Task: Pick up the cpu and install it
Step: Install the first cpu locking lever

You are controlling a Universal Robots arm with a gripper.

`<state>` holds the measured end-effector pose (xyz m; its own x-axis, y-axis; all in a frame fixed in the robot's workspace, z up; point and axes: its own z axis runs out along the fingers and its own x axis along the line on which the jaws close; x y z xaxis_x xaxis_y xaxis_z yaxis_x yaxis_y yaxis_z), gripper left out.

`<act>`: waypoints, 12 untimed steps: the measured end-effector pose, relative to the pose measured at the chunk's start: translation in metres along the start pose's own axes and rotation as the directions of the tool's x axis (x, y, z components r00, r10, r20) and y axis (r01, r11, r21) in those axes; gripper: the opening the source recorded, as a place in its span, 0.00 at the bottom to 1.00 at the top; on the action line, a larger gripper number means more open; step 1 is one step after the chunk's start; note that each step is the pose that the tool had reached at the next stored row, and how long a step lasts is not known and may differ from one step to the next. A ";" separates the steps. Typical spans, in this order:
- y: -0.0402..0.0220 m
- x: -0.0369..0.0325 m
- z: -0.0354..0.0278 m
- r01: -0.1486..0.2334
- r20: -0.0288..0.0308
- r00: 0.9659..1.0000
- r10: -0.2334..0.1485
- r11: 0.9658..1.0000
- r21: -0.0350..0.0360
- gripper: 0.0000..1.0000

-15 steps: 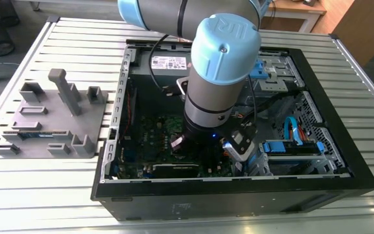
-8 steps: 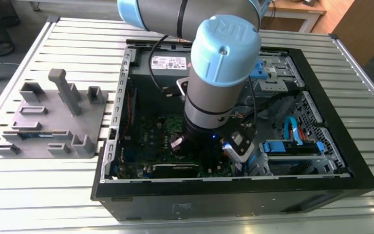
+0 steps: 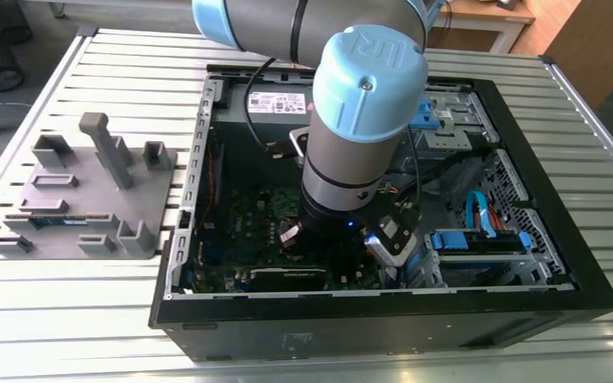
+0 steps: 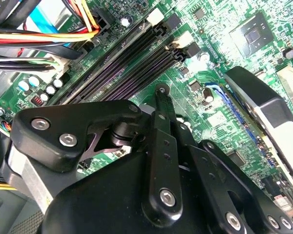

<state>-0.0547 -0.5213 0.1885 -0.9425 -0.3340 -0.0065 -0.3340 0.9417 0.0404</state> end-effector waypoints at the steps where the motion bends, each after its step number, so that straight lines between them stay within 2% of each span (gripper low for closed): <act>1: 0.0000 0.0000 0.0000 -0.009 0.000 1.000 0.009 1.000 0.000 0.11; 6: 0.0000 0.0000 0.0001 -0.063 0.003 0.998 0.063 0.998 0.000 0.11; 12: 0.0000 0.0000 0.0003 -0.070 0.003 0.998 0.070 0.998 0.000 0.11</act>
<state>-0.0547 -0.5213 0.1882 -0.9637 -0.2669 -0.0066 -0.2669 0.9629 0.0404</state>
